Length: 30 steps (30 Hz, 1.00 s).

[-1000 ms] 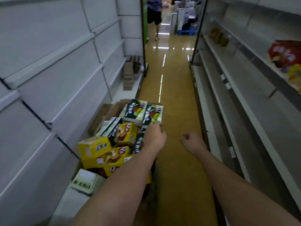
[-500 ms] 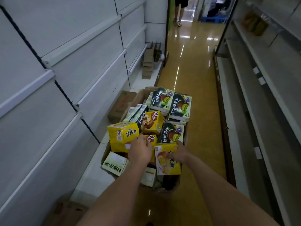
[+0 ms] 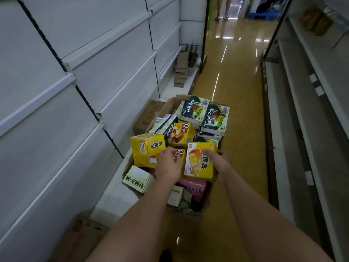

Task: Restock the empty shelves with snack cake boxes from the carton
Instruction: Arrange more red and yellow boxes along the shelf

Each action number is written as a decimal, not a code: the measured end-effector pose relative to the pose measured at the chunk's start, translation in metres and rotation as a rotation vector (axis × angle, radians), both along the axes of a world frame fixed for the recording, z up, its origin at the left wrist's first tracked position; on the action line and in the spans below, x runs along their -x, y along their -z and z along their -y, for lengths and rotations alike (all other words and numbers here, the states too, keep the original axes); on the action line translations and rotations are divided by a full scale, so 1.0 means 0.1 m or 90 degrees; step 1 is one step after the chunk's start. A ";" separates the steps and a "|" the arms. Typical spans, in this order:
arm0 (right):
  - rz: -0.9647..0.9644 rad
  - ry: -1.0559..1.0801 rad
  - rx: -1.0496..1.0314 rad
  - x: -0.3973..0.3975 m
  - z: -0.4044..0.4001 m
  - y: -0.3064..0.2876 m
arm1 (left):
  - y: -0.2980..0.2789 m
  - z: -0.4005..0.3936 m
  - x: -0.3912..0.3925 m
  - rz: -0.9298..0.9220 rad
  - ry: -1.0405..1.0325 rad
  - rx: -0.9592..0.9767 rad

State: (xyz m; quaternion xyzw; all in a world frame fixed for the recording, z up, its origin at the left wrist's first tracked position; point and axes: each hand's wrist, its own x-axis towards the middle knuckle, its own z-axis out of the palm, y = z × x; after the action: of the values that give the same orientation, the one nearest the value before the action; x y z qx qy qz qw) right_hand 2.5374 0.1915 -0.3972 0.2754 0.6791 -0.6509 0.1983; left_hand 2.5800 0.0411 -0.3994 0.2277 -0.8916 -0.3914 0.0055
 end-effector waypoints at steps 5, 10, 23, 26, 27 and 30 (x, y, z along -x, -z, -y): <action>-0.038 0.010 -0.009 0.12 0.21 -0.10 | -0.21 0.29 0.18 -0.081 -0.161 0.079; -0.036 0.030 -0.033 0.21 0.52 -0.08 | -0.16 0.65 0.33 -0.043 -0.262 -0.001; 0.016 0.055 -0.106 0.60 0.75 -0.13 | 0.10 1.07 0.78 0.162 -0.303 -0.295; -0.002 0.079 -0.087 0.64 0.76 -0.13 | 0.05 1.08 0.80 0.155 -0.303 -0.313; -0.006 0.091 -0.074 0.63 0.78 -0.12 | 0.04 1.08 0.80 0.144 -0.302 -0.313; -0.004 0.114 -0.020 0.53 0.88 -0.11 | -0.05 1.04 0.75 0.122 -0.283 -0.316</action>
State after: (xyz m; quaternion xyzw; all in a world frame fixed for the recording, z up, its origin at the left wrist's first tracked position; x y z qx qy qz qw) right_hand 2.4842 0.1034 -0.3861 0.3363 0.6625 -0.6560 0.1329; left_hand 2.5052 -0.0631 -0.3944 0.4463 -0.6942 -0.5626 -0.0484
